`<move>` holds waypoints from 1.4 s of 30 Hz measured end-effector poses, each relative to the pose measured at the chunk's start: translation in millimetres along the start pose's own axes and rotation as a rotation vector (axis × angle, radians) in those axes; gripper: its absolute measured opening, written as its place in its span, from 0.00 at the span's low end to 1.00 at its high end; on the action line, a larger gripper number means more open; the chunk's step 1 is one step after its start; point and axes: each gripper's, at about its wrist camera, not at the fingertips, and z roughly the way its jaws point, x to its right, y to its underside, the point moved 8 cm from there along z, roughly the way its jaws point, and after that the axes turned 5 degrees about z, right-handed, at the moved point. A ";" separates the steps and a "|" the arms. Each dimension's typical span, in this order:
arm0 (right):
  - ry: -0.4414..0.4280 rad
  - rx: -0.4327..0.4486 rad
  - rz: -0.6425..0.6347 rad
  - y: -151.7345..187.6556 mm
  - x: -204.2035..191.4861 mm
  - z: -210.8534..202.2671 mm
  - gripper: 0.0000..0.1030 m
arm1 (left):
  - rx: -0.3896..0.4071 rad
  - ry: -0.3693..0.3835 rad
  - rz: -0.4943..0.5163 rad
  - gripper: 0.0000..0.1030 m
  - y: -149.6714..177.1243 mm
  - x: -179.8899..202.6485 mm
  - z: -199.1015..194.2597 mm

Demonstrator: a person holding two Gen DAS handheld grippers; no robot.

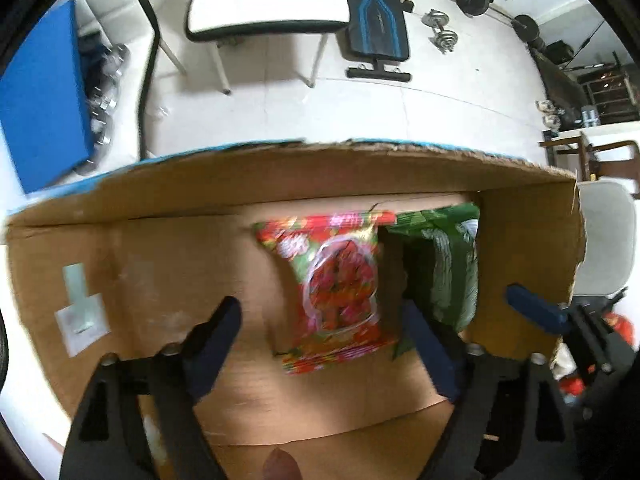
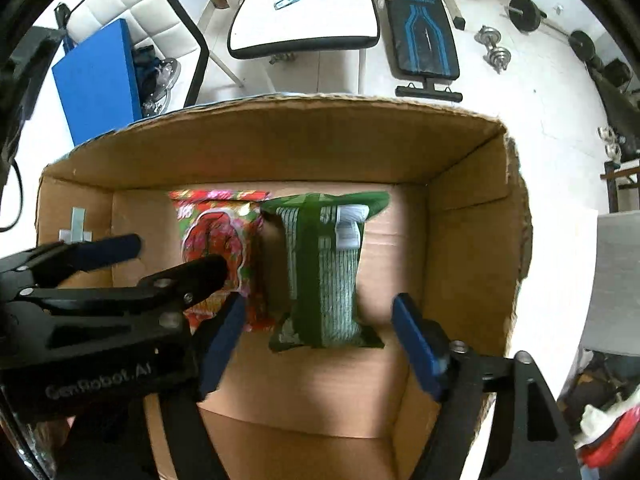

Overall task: Organize soft objects
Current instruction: 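Carry both bags into the cardboard box and open both tools, then grasp the silver scrub sponge with the left tool while the right tool grasps the black bag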

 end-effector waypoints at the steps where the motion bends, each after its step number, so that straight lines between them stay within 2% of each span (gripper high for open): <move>1: 0.000 -0.004 0.000 1.9 -1.3 -2.2 0.79 | 0.002 -0.008 0.000 0.89 1.5 -2.0 -1.6; 3: 0.010 -0.005 -0.015 5.4 -4.9 -6.3 0.83 | 0.013 -0.025 -0.005 0.93 8.3 -6.1 -6.9; 4: 0.019 -0.003 -0.024 8.1 -6.3 -9.5 0.91 | 0.021 -0.035 -0.009 0.93 12.0 -9.1 -10.7; 6: 0.020 0.001 -0.038 13.3 -9.7 -16.1 1.00 | 0.042 -0.058 -0.012 0.94 21.3 -15.2 -20.4; 9: 0.023 0.026 -0.052 19.5 -14.9 -28.5 1.00 | 0.080 -0.080 -0.016 0.94 32.6 -21.4 -38.2; 13: -0.063 0.112 -0.074 38.2 -24.2 -54.1 1.00 | 0.147 -0.112 -0.005 0.94 49.9 -20.2 -71.7; 16: -0.079 0.164 -0.110 71.7 -26.7 -78.4 1.00 | 0.229 -0.137 0.009 0.94 82.0 -16.9 -101.1; 17: -0.081 0.180 -0.113 84.4 -24.9 -84.8 1.00 | 0.255 -0.152 0.006 0.94 102.3 -17.1 -110.9; 21: -0.067 0.229 -0.100 159.6 -6.4 -99.8 1.00 | 0.336 -0.245 -0.008 0.94 173.9 -23.0 -115.3; 24: -0.072 0.185 -0.073 217.3 12.4 -73.6 1.00 | 0.289 -0.252 -0.018 0.94 223.4 -25.3 -80.0; 25: -0.061 0.149 -0.059 233.7 20.8 -56.4 1.00 | 0.255 -0.242 -0.027 0.90 234.0 -26.5 -64.1; 26: -0.057 0.114 -0.047 246.5 26.9 -41.7 0.99 | 0.214 -0.223 -0.034 0.77 243.6 -26.2 -45.3; 28: -0.068 0.031 -0.011 268.1 38.5 -7.8 0.80 | 0.117 -0.175 -0.054 0.57 258.1 -28.2 -6.2; 30: -0.055 -0.020 0.002 280.2 46.2 18.7 0.75 | 0.056 -0.144 -0.062 0.57 263.9 -27.7 25.6; 34: -0.040 -0.063 -0.009 294.9 50.4 52.1 0.75 | 0.022 -0.158 -0.032 0.57 261.3 -23.5 56.4; 37: -0.042 -0.078 -0.013 298.9 48.7 65.0 0.75 | 0.023 -0.138 -0.040 0.57 253.9 -22.6 67.8; 39: -0.048 -0.073 -0.017 298.6 46.1 67.7 0.75 | 0.022 -0.093 -0.054 0.40 253.0 -22.3 72.9; 40: -0.045 -0.069 -0.015 299.5 45.7 67.9 0.71 | 0.015 -0.076 -0.066 0.36 255.0 -23.2 75.2; 42: -0.044 -0.065 -0.017 304.0 44.2 66.5 0.65 | 0.025 -0.089 -0.077 0.35 263.1 -27.5 72.1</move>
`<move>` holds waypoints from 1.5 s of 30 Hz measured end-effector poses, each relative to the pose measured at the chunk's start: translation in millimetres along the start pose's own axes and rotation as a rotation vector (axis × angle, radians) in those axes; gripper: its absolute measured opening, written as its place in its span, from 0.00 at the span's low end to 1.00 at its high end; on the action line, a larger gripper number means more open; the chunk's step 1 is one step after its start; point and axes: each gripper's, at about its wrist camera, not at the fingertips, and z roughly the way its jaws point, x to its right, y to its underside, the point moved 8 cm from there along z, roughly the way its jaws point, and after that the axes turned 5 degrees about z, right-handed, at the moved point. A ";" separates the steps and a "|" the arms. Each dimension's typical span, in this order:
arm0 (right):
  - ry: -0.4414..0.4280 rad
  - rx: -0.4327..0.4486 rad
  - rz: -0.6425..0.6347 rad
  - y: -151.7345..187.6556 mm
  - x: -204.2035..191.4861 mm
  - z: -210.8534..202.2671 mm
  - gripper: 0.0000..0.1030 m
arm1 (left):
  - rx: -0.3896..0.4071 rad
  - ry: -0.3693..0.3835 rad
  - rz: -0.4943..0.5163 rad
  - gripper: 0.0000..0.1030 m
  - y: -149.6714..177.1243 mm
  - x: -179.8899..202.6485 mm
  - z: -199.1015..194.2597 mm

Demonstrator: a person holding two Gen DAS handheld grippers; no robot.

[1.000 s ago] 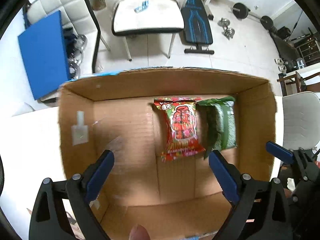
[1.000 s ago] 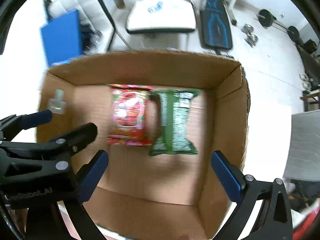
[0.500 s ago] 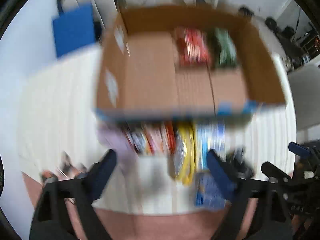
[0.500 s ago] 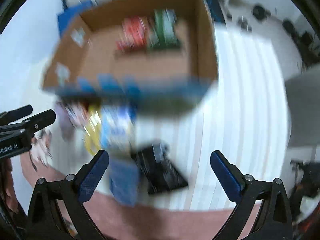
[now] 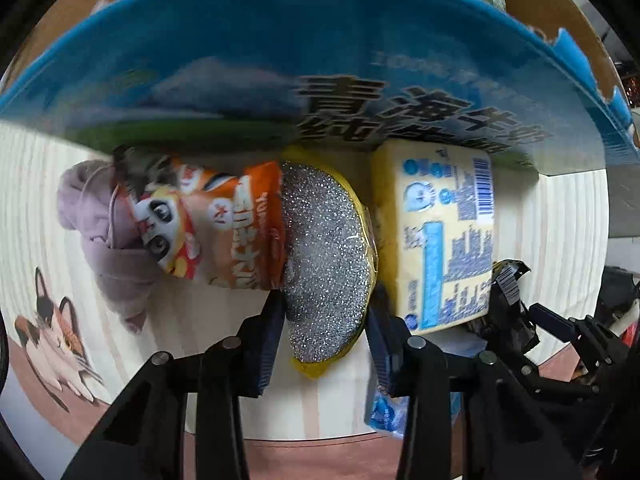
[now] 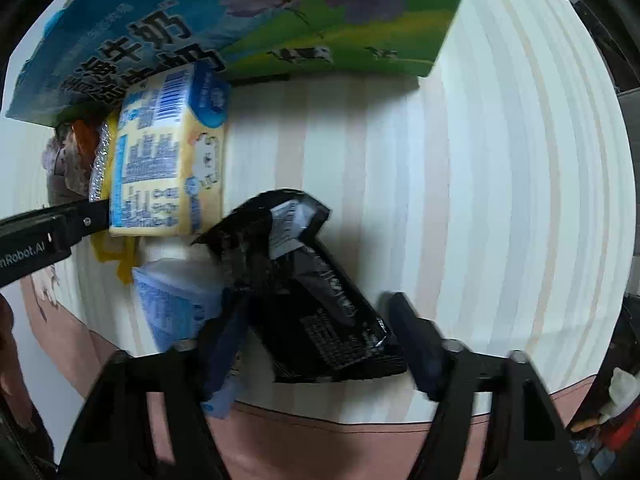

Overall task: Organize soft objects
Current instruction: 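Grasp the silver scrub sponge with the left tool while the right tool grasps the black bag, then carry the sponge and black bag into the box and release both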

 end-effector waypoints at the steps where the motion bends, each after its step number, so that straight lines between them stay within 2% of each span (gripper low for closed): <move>1: 0.010 0.003 -0.004 2.8 0.7 -1.9 0.62 | -0.001 -0.006 -0.002 0.35 4.9 -5.9 0.5; 5: 0.024 -0.034 0.008 25.1 8.0 -1.5 0.59 | -0.031 -0.030 -0.019 0.35 43.3 -20.3 -1.1; 8: 0.000 -0.084 0.023 46.1 15.7 -0.5 0.59 | -0.074 -0.044 -0.018 0.37 78.2 -27.9 3.5; 9: -0.005 -0.093 0.025 49.6 19.4 -1.2 0.59 | -0.088 -0.033 -0.023 0.38 87.2 -29.7 6.4; 11: -0.014 -0.082 0.030 51.2 21.0 -7.4 0.66 | -0.117 0.016 -0.062 0.40 98.9 -34.0 12.1; 12: -0.014 -0.072 0.028 49.7 19.4 -10.5 0.77 | -0.128 0.049 -0.082 0.41 102.1 -34.3 15.1; 13: -0.013 -0.063 0.028 48.2 16.1 -12.1 0.79 | -0.139 0.090 -0.107 0.42 103.5 -35.2 17.6; 15: -0.003 -0.068 0.037 44.6 15.0 -10.0 0.79 | -0.154 0.175 -0.164 0.44 104.0 -39.2 22.6; 19: 0.049 -0.096 0.035 35.8 12.9 4.0 0.79 | -0.158 0.190 -0.179 0.49 105.1 -41.9 26.2; 20: 0.057 -0.102 0.039 34.5 13.4 7.2 0.78 | -0.161 0.174 -0.166 0.49 100.9 -39.7 27.1; 22: 0.073 -0.096 0.044 39.8 14.6 11.1 0.64 | -0.152 0.145 -0.149 0.49 96.1 -37.0 24.7; 24: 0.085 -0.081 0.042 43.2 16.4 9.3 0.56 | -0.140 0.121 -0.149 0.43 95.2 -34.3 21.7; 25: 0.074 -0.083 0.050 46.8 13.8 8.9 0.54 | -0.134 0.116 -0.145 0.42 82.0 -28.3 16.7; 29: 0.053 -0.074 0.076 66.7 2.0 8.4 0.48 | -0.113 0.091 -0.139 0.39 85.6 -12.1 9.9; 32: -0.005 -0.046 0.101 75.0 3.2 -23.6 0.47 | -0.066 0.082 -0.123 0.38 99.4 5.4 -17.2; 37: -0.120 0.066 0.082 69.7 -8.5 -107.3 0.47 | 0.075 0.126 -0.078 0.38 96.1 39.6 -103.6; 41: -0.196 0.161 0.047 42.9 -23.2 -181.1 0.47 | 0.187 0.180 -0.031 0.39 57.0 58.7 -177.8; 43: -0.222 0.192 0.026 20.8 -32.7 -211.7 0.47 | 0.215 0.205 -0.021 0.39 31.1 49.4 -198.4; 45: -0.209 0.218 0.006 -5.4 -44.6 -228.2 0.47 | 0.245 0.192 -0.006 0.39 -6.5 41.5 -215.9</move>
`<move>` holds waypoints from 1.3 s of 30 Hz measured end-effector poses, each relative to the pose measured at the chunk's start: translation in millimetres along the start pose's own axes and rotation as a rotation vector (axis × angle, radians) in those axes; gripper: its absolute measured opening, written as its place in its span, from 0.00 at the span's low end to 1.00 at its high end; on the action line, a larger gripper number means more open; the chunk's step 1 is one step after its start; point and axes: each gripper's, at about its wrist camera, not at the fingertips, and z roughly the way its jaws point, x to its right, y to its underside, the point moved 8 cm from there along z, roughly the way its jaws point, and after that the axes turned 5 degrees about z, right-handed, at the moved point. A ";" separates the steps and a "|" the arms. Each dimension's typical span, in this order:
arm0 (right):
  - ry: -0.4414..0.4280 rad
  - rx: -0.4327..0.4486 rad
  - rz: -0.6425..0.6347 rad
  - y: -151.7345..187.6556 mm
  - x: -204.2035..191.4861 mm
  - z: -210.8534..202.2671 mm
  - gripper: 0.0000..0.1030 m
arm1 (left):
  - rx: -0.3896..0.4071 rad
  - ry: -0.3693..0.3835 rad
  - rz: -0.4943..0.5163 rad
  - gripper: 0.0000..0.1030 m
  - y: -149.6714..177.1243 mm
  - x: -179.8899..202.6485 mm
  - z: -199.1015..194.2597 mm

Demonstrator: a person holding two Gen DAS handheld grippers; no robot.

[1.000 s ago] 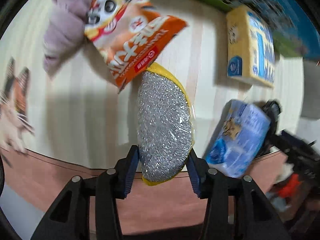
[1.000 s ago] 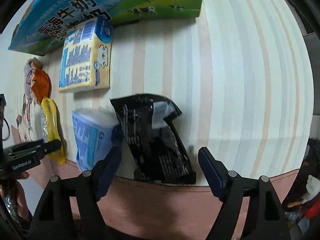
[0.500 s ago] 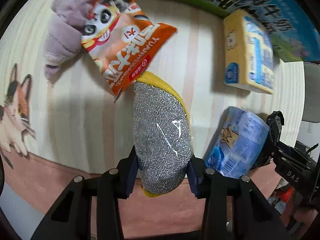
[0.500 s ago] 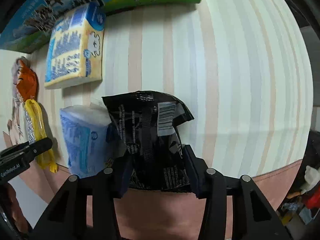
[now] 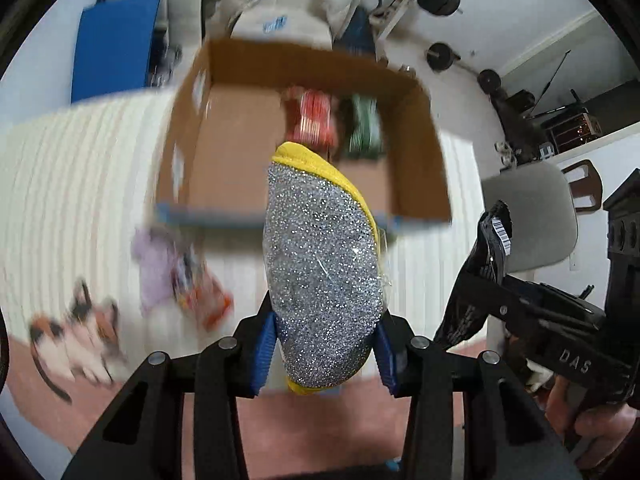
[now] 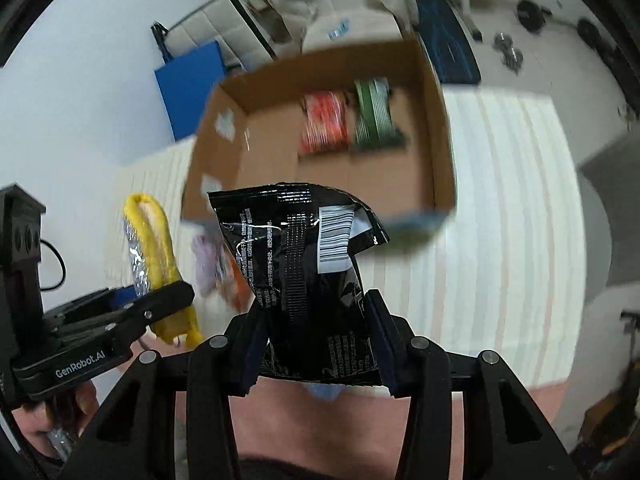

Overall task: Organize soft objects
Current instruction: 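Carry the sponge and black bag into the box and release both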

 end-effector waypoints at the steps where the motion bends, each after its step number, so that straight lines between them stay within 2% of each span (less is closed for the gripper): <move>1: 0.012 0.011 -0.011 -12.4 -8.2 -1.0 0.47 | 0.010 -0.012 0.008 0.39 -19.1 -6.7 -4.7; 4: 0.048 0.006 -0.017 -61.3 -20.4 11.6 0.47 | 0.006 -0.048 0.018 0.39 -76.4 -29.0 4.6; 7: 0.105 -0.030 -0.004 -113.4 -14.8 46.7 0.47 | -0.046 -0.065 -0.008 0.39 -122.0 -51.8 43.2; 10: 0.154 -0.085 0.019 -133.2 -4.9 80.3 0.47 | -0.096 -0.104 -0.002 0.39 -154.3 -59.9 75.6; 12: 0.177 -0.125 0.031 -142.5 3.9 99.7 0.47 | -0.148 -0.100 -0.010 0.39 -169.6 -68.2 103.0; 17: 0.210 -0.201 0.073 -141.6 26.7 138.2 0.47 | -0.244 -0.102 -0.045 0.39 -197.8 -82.7 152.0; 21: 0.219 -0.250 0.096 -135.7 39.1 164.3 0.47 | -0.302 -0.134 -0.052 0.39 -205.2 -91.5 184.5; 29: 0.277 -0.300 0.073 -137.3 47.2 197.4 0.50 | -0.387 -0.123 -0.048 0.43 -206.8 -91.8 214.4; 30: 0.283 -0.323 0.071 -134.5 47.0 200.2 0.51 | -0.396 -0.132 -0.048 0.45 -206.3 -92.4 214.3; 31: 0.280 -0.337 0.071 -132.2 46.2 201.1 0.55 | -0.397 -0.136 -0.041 0.57 -207.4 -92.4 214.0; 32: 0.273 -0.341 0.063 -131.2 44.2 201.1 0.58 | -0.393 -0.150 -0.035 0.74 -207.9 -91.8 210.4; 34: 0.252 -0.338 0.054 -130.4 39.6 196.8 0.73 | -0.373 -0.184 -0.019 0.88 -210.0 -92.0 202.7; 35: 0.248 -0.331 0.052 -130.6 36.0 193.5 0.79 | -0.358 -0.182 -0.019 0.89 -210.7 -90.2 195.5; 36: 0.255 -0.321 0.047 -131.7 31.9 191.4 0.90 | -0.353 -0.183 -0.023 0.89 -210.5 -91.3 191.9; 39: 0.272 -0.295 0.034 -133.7 23.2 180.4 0.91 | -0.325 -0.177 -0.026 0.95 -209.5 -89.8 174.5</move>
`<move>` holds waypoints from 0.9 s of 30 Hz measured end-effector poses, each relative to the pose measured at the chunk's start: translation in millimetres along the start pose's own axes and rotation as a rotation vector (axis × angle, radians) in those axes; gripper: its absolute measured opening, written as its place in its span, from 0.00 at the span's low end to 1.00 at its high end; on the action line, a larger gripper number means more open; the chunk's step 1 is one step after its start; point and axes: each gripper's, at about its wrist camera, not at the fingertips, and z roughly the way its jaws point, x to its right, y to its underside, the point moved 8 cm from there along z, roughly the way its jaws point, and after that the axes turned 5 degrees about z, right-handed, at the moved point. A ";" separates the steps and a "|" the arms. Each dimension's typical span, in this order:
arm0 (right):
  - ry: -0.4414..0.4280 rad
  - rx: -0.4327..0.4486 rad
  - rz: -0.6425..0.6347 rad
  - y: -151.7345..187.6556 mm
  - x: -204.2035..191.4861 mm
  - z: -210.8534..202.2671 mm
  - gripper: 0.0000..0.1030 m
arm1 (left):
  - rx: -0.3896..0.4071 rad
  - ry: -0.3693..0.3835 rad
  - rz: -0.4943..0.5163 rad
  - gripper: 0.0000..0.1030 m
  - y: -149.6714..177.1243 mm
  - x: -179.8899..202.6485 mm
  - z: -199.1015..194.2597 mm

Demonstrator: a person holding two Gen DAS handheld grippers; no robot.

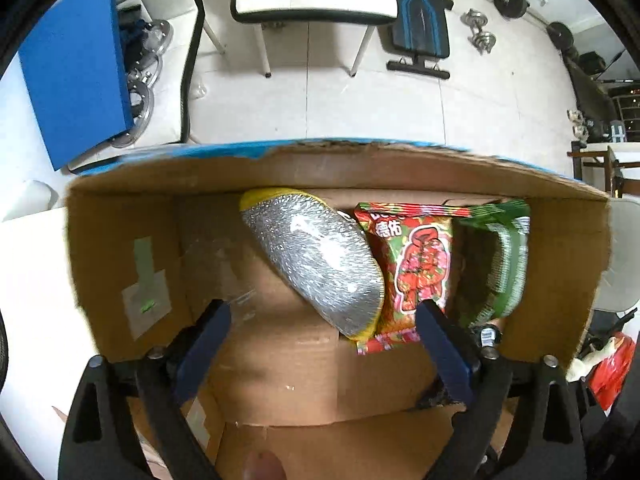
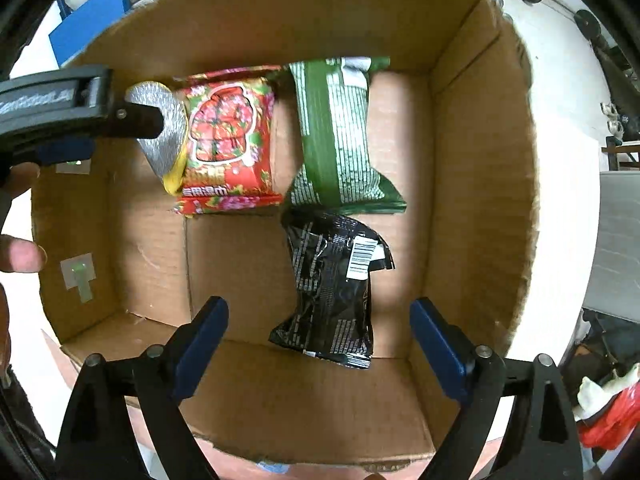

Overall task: Organize soft objects
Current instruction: 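Carry the sponge and black bag into the box and release both, then grasp the orange panda bag with the left tool while the right tool grasps the yellow milk carton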

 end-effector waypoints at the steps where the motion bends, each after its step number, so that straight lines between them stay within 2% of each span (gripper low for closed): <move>1: -0.003 0.003 0.003 0.8 -0.7 -3.0 0.91 | 0.010 -0.005 0.004 0.95 2.9 -0.6 -5.5; 2: -0.011 0.007 0.007 2.8 -1.6 -6.5 0.92 | 0.023 -0.009 0.009 0.96 6.0 -0.4 -11.4; 4: -0.016 0.021 0.018 0.9 -1.0 -11.6 1.00 | 0.046 -0.012 0.012 0.96 15.9 0.4 -23.2; 12: -0.003 0.110 0.014 14.8 8.9 -46.1 1.00 | 0.138 0.005 0.019 0.97 61.3 1.6 -58.7; 15: -0.024 0.147 0.010 24.8 6.5 -64.6 1.00 | 0.192 0.006 0.012 0.97 77.9 0.2 -77.4; 17: -0.047 0.188 0.006 30.4 3.2 -78.1 1.00 | 0.219 0.035 -0.002 0.97 89.1 -0.3 -88.3; 20: -0.073 0.260 -0.020 51.8 -3.3 -95.9 1.00 | 0.272 0.046 -0.051 0.97 113.5 -7.4 -107.7; 23: -0.120 0.314 -0.050 90.5 -8.6 -103.8 1.00 | 0.330 0.031 -0.095 0.97 149.9 -20.4 -113.9; 25: -0.162 0.298 -0.039 117.3 -8.7 -90.9 1.00 | 0.326 0.015 -0.129 0.97 176.0 -33.8 -99.6; 27: -0.202 0.254 -0.018 137.6 -8.6 -68.6 1.00 | 0.280 0.036 -0.187 0.97 203.4 -51.2 -69.7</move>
